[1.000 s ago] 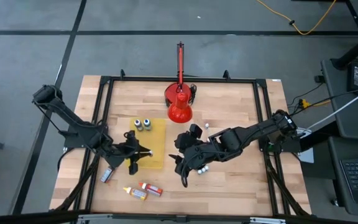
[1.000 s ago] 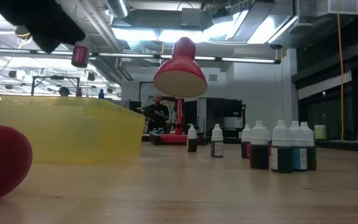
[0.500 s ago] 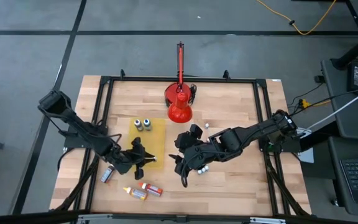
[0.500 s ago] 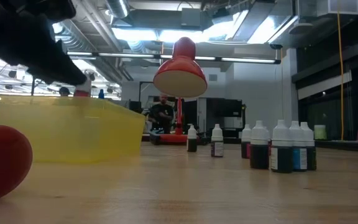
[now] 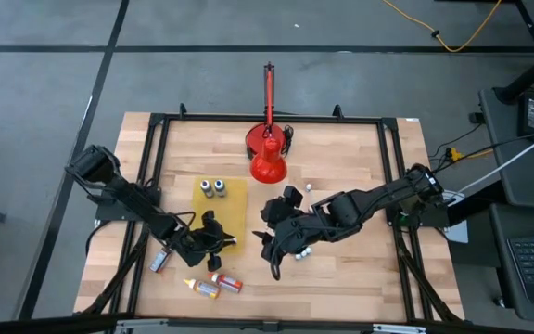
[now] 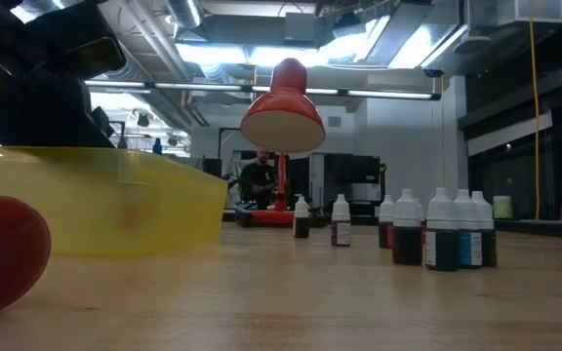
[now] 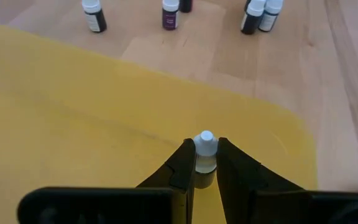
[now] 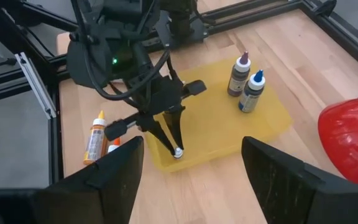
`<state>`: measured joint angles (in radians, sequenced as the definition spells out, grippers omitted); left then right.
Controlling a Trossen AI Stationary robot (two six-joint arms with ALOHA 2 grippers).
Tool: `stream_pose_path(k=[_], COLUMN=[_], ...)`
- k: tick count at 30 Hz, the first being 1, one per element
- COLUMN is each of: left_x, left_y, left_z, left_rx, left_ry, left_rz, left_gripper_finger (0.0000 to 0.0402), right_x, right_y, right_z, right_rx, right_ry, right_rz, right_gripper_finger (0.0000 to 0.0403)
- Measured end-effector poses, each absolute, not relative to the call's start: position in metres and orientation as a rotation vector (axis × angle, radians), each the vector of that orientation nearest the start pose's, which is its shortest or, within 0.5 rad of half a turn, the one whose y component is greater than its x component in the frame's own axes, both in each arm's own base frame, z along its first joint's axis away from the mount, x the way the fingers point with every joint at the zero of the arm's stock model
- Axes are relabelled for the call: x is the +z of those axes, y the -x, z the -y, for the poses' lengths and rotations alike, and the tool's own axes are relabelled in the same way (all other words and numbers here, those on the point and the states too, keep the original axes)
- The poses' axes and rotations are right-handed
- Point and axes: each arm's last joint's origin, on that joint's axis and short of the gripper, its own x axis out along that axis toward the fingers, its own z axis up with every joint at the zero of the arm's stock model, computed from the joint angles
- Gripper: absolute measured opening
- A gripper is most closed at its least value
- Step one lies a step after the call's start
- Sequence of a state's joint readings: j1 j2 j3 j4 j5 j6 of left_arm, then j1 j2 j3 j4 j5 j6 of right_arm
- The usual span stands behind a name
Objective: Pick & Place food coloring
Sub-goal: Put the right small pink food coloring bottle into the yellow bin
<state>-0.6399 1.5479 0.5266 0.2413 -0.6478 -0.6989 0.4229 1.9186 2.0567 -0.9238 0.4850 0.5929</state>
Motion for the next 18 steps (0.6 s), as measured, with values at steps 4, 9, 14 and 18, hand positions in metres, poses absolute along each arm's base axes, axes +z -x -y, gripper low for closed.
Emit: stream_pose_path(k=[4, 9, 14, 18], left_x=[0.1251, 0.1246, 0.1237, 0.1237], left_y=[-0.2179, -0.2189, -0.2206, -0.2221], left_z=[0.1399, 0.1385, 0.1356, 0.1329], left_rx=[0.218, 0.206, 0.193, 0.190], left_ry=[0.210, 0.219, 0.229, 0.239], left_rz=[-0.582, -0.599, -0.622, -0.632], left_gripper_finger=[0.0045, 0.0050, 0.0078, 0.0101], right_x=[0.3778, 0.3772, 0.3767, 0.3767], right_y=[-0.3785, -0.3780, -0.3775, -0.3775], right_z=[-0.1567, -0.1563, -0.1559, -0.1559], right_rx=[-0.263, -0.266, -0.264, -0.262], right_ry=[-0.217, -0.211, -0.194, -0.185], right_rz=[-0.669, -0.677, -0.685, -0.686], right_gripper_finger=[0.0273, 0.0273, 0.0273, 0.0273])
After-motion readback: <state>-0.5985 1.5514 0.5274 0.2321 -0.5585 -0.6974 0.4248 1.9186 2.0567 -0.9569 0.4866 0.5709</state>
